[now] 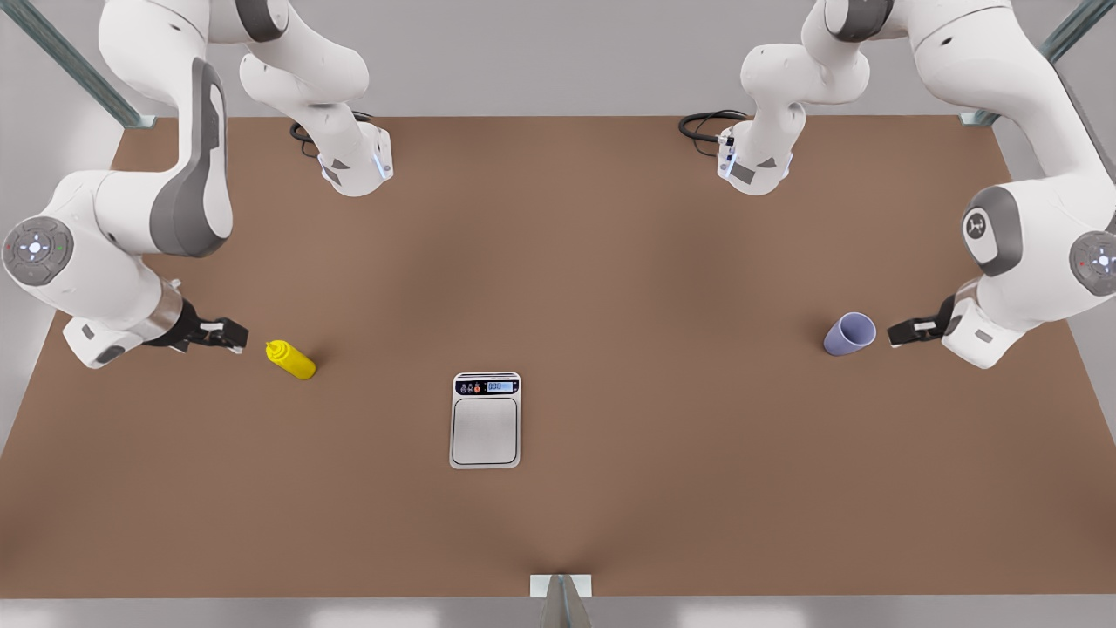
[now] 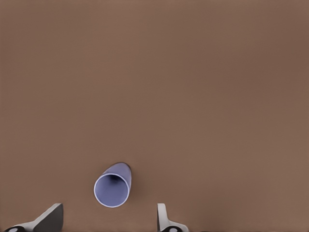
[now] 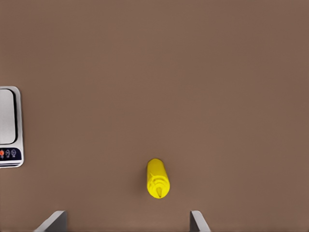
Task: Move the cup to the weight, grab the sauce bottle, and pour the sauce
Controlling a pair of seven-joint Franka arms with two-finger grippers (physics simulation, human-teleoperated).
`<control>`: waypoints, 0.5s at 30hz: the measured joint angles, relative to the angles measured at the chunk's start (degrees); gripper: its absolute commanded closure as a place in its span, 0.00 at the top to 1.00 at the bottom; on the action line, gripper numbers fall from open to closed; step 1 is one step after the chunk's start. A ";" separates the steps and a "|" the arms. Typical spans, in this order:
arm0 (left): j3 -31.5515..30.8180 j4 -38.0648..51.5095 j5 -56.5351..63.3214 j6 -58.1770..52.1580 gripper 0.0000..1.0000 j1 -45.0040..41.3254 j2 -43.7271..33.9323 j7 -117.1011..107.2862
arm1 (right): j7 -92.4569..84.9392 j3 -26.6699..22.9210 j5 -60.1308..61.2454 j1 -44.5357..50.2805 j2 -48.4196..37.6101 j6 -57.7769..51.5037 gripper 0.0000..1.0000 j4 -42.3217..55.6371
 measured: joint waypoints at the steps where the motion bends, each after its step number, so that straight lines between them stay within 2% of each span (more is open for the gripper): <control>1: -0.01 -1.38 0.00 1.44 1.00 0.03 -0.07 0.04 | -0.08 0.00 0.05 0.05 0.12 -0.01 1.00 0.04; 6: 2.24 -8.70 0.01 9.70 1.00 0.36 0.00 2.19 | -0.02 0.00 -0.01 -0.49 0.84 0.00 1.00 1.32; 10: 5.50 -9.84 0.01 11.06 0.99 0.55 3.54 2.78 | 0.00 0.00 0.24 -0.30 1.79 0.34 1.00 1.79; 11: 5.84 -12.21 -0.02 15.20 0.99 0.60 4.15 3.62 | 0.00 0.00 0.25 -0.11 2.13 0.47 1.00 1.80; 15: 6.00 -14.99 -1.61 20.00 0.99 0.93 7.65 4.74 | 0.00 0.00 0.21 -0.34 2.32 0.45 1.00 1.97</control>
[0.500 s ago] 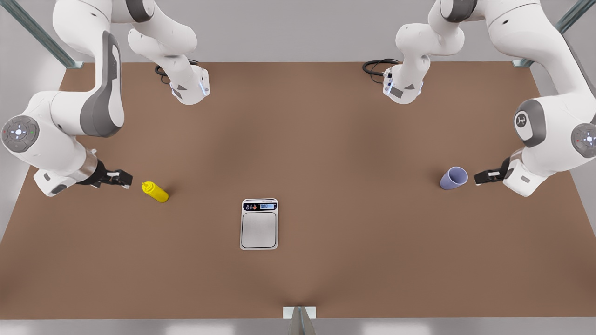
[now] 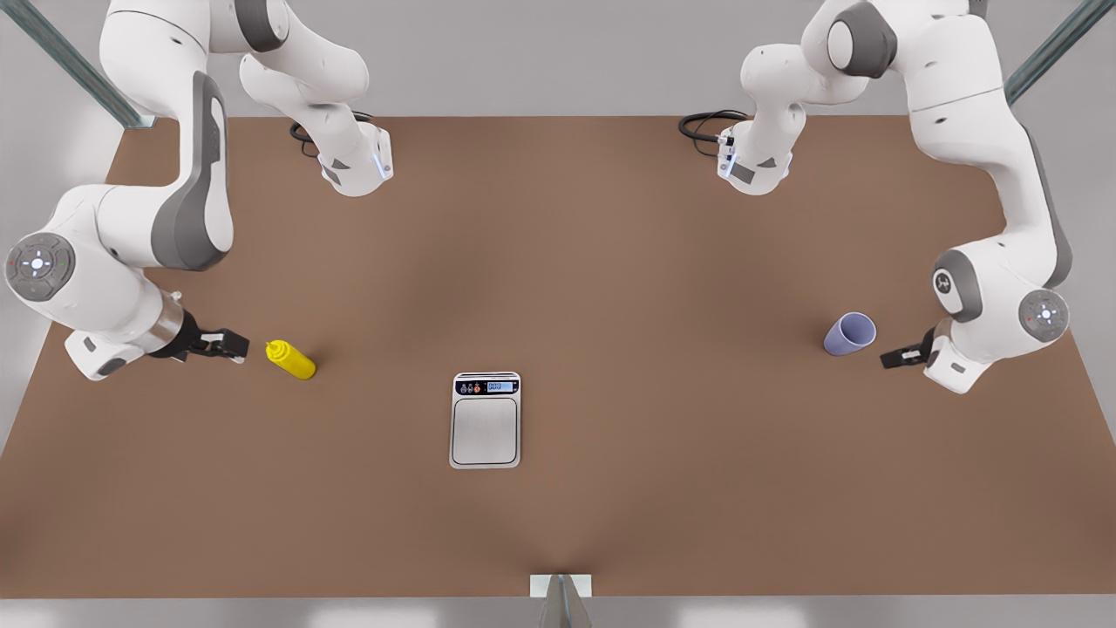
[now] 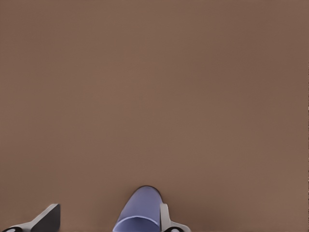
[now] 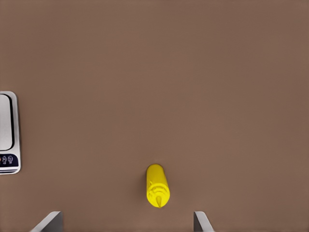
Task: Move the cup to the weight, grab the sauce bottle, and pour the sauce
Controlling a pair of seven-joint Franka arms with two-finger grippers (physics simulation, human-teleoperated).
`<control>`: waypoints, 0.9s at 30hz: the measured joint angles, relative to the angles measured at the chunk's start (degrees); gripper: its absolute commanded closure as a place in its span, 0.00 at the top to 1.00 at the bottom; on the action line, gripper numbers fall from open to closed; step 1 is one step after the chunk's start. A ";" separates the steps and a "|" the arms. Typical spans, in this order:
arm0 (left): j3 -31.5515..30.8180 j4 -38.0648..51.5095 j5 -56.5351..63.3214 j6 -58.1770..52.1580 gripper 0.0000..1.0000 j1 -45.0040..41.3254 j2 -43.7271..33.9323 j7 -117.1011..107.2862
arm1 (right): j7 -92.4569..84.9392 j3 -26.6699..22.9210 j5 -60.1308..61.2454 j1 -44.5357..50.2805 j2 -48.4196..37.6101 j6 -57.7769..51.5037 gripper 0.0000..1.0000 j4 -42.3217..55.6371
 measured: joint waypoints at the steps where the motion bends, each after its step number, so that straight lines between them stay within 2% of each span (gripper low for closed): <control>1: 0.05 -2.62 -0.27 2.07 0.99 0.01 -0.47 0.14 | 0.00 0.00 -0.02 -0.07 0.00 0.01 1.00 0.00; 3: 0.06 -8.10 -0.63 6.01 0.99 0.01 -1.87 0.48 | -0.08 0.00 -0.03 -0.17 0.00 -0.06 1.00 0.00; 7: 1.99 -12.31 -1.17 10.24 0.99 -0.02 -2.18 4.19 | -0.17 0.00 -0.03 -0.17 0.53 0.03 1.00 0.00; 20: 2.59 -17.13 -1.69 12.51 0.97 0.05 -3.99 5.49 | -0.35 0.00 -0.03 -0.34 0.79 -0.10 1.00 0.00; 22: 2.61 -18.94 -1.72 15.54 0.90 -0.01 -3.74 5.51 | -0.34 -0.04 -0.03 -0.37 0.79 -0.15 1.00 0.09; 23: 2.61 -19.15 -1.81 15.84 0.80 -0.02 -3.61 5.51 | -0.35 -0.08 -0.03 -0.32 0.79 -0.06 1.00 0.09; 27: 2.53 -19.16 -2.94 16.03 0.75 -0.03 -3.12 5.51 | -0.42 -0.09 -0.03 -0.39 0.97 0.11 1.00 0.09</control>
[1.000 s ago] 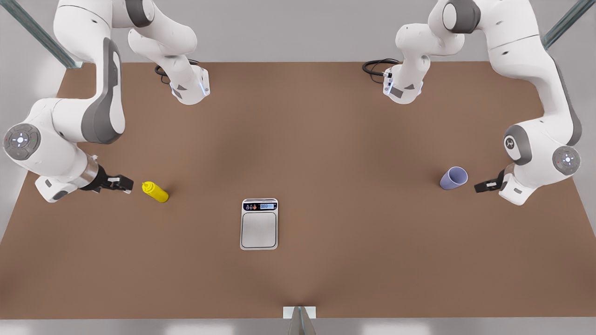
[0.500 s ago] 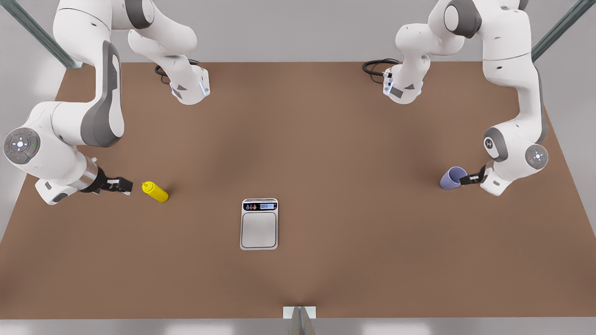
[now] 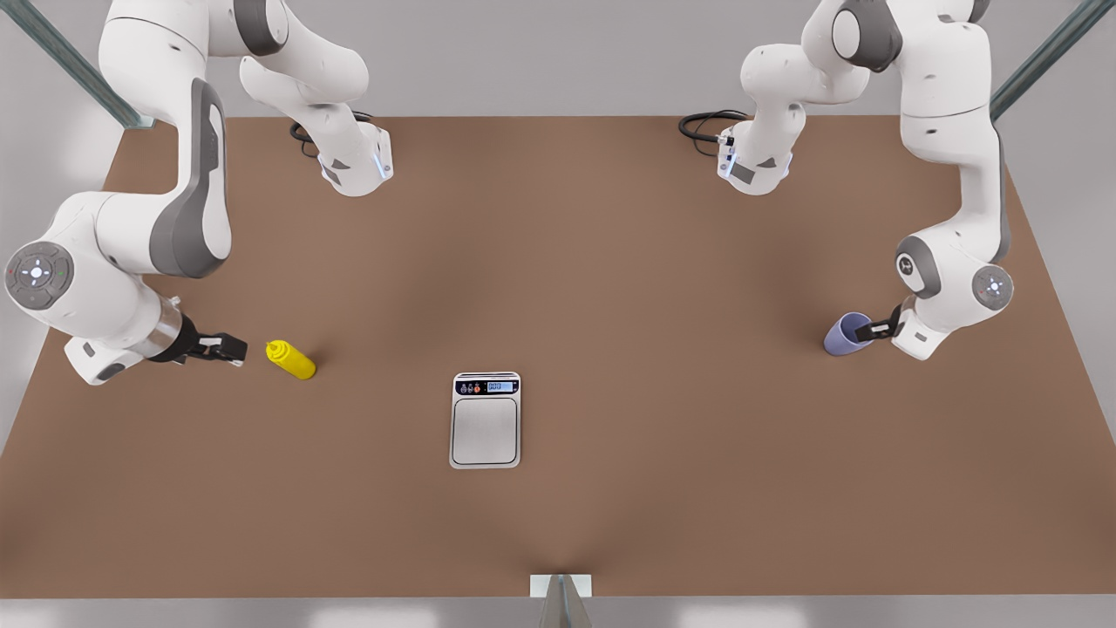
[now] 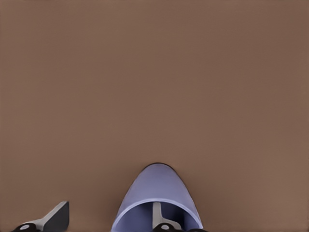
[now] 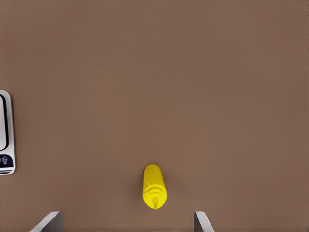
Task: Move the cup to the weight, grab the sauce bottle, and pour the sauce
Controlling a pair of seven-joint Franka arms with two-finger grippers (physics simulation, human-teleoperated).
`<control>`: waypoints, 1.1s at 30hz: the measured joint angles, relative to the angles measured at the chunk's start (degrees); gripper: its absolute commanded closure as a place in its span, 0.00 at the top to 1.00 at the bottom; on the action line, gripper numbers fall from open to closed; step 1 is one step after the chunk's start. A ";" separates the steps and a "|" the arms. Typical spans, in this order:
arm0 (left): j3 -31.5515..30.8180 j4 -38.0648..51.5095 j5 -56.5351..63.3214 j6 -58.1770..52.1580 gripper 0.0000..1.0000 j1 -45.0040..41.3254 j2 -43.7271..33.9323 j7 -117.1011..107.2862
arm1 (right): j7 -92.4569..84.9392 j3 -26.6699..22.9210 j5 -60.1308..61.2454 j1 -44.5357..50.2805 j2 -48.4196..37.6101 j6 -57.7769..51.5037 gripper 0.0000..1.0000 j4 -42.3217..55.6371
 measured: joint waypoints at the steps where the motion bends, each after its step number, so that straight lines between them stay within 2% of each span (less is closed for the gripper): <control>1: 0.00 0.00 -0.18 0.26 0.70 0.01 0.09 0.00 | -0.02 0.00 0.00 -0.03 0.08 0.01 1.00 0.00; 2: 0.00 0.00 -0.31 0.68 0.63 0.01 0.21 0.00 | -0.07 0.00 0.00 -0.04 0.08 0.01 1.00 0.00; 6: -0.18 -0.09 -0.95 2.68 0.59 -0.09 1.95 0.00 | -0.10 0.00 0.00 0.07 0.08 -0.19 1.00 0.09; 7: -0.33 -0.09 -1.09 2.77 0.51 -0.09 2.06 0.00 | -0.10 0.00 0.00 -0.03 0.08 -0.12 1.00 0.09; 10: -0.44 -0.26 -1.50 2.73 0.51 -0.08 2.32 0.08 | -0.11 0.00 0.00 -0.04 0.09 0.01 1.00 0.09; 12: -0.53 -0.84 -2.54 2.81 0.43 -0.08 2.21 0.91 | -0.11 0.00 0.00 -0.03 0.17 0.09 1.00 0.09; 14: -0.53 -0.79 -3.79 2.90 0.42 -0.63 3.30 1.83 | -0.11 0.00 0.00 -0.04 0.17 0.12 1.00 0.09; 17: -0.53 -0.79 -4.75 2.82 0.29 -0.70 3.39 1.93 | -0.11 -0.08 0.00 -0.05 0.22 0.18 1.00 0.09; 20: -0.47 -0.79 -5.16 2.80 0.28 -0.61 3.39 2.80 | -0.11 -0.02 0.00 -0.04 0.17 0.03 1.00 0.16; 24: -0.50 -0.79 -5.37 2.82 0.21 -0.58 3.39 2.81 | -0.11 0.00 0.00 0.02 0.22 -0.21 1.00 0.53; 33: -0.52 -0.72 -3.96 2.86 0.21 -0.70 3.18 2.56 | -0.11 0.00 0.00 -0.02 0.25 0.01 1.00 0.86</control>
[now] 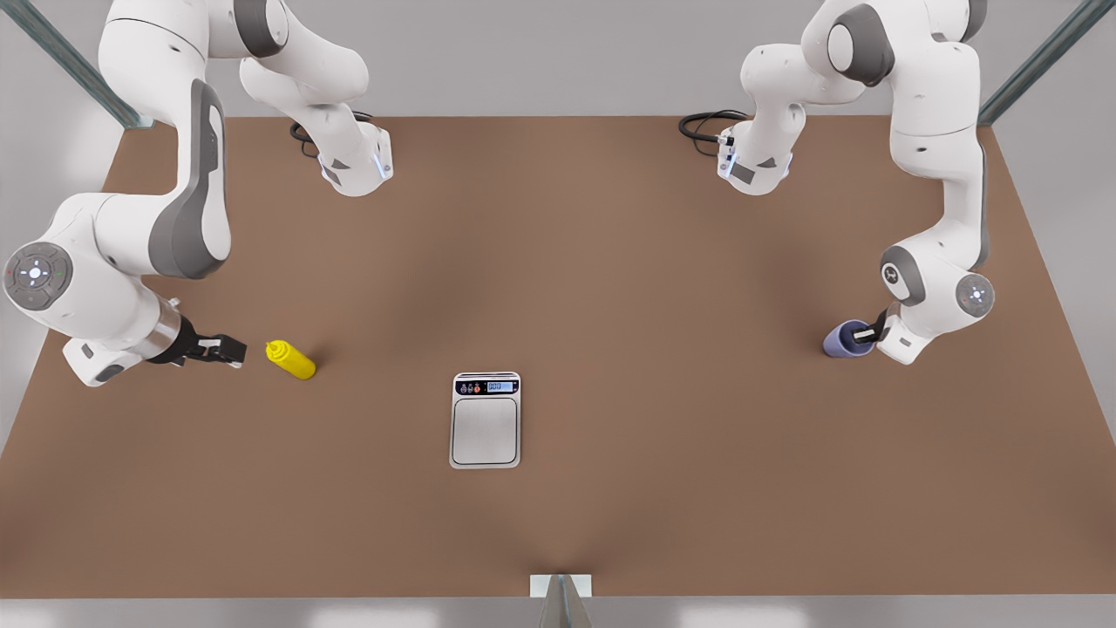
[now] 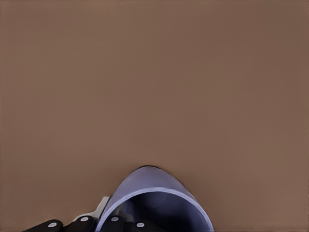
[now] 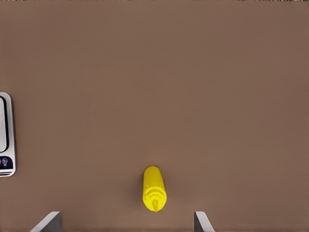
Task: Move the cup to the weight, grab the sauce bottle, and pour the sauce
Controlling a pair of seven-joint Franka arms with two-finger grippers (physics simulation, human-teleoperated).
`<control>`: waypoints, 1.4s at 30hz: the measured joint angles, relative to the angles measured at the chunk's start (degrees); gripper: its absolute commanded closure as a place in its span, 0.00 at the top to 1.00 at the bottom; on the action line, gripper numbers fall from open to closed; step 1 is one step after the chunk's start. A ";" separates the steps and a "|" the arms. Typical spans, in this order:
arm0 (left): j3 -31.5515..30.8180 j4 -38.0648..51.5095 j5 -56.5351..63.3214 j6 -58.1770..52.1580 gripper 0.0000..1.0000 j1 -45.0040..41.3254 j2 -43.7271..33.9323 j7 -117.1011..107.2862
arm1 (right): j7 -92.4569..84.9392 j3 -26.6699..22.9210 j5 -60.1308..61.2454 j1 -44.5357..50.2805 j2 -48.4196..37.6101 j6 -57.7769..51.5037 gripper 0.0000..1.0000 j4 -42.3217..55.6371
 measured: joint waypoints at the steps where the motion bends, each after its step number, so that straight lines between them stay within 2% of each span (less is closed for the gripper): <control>1: 0.00 0.02 0.43 0.01 0.21 0.00 -0.13 -0.03 | 0.00 -0.07 0.00 -0.01 0.00 0.00 1.00 0.01; 9: -0.37 0.02 3.09 -0.57 0.21 -0.02 -1.88 -0.22 | 0.26 -0.09 -0.09 0.13 0.00 -0.18 1.00 0.72; 17: -6.71 0.02 0.71 -0.75 0.21 -0.38 -4.22 -1.77 | 0.00 -0.09 -0.18 0.08 0.00 -0.27 1.00 0.80; 21: -7.01 0.41 -3.38 -0.03 0.21 -6.72 -4.03 -7.71 | -0.08 -0.18 0.21 -0.11 0.69 -0.01 1.00 0.80; 22: -7.01 0.53 -4.41 0.42 0.21 -8.78 -3.85 -9.26 | -3.87 -0.31 1.28 -0.90 0.59 -0.18 1.00 0.81; 24: -7.01 0.62 -5.99 0.70 0.21 -10.67 -3.76 -12.06 | -23.22 -0.36 10.99 -8.77 0.61 -0.69 1.00 0.73; 26: -7.01 0.96 -6.92 1.40 0.21 -13.04 -3.67 -15.38 | -35.07 -0.25 12.00 -10.79 0.98 -3.77 1.00 0.46; 28: -7.01 1.49 -7.49 1.83 0.21 -15.36 -3.40 -17.86 | -54.61 -0.27 20.82 -17.15 3.19 -3.60 1.00 -0.58; 30: -7.01 2.99 -8.08 1.83 0.21 -17.92 -2.56 -20.39 | -71.98 -0.28 31.67 -21.97 5.19 -3.21 1.00 -6.01; 33: -7.01 4.88 -9.40 2.80 0.21 -21.98 -0.98 -26.32 | -96.89 -0.28 42.99 -28.27 12.22 -3.00 1.00 -12.34; 35: -7.09 6.54 -10.10 3.02 0.21 -24.98 0.11 -31.30 | -118.82 -0.28 50.53 -31.50 19.82 -3.04 1.00 -13.26; 38: -8.33 9.75 -10.81 3.00 0.21 -27.56 1.71 -38.86 | -132.67 -0.18 54.51 -32.40 25.40 -5.11 1.00 -12.92; 42: -8.33 13.65 -11.46 2.72 0.21 -30.98 3.85 -46.64 | -140.70 -0.18 55.43 -31.68 29.77 -9.02 1.00 -12.80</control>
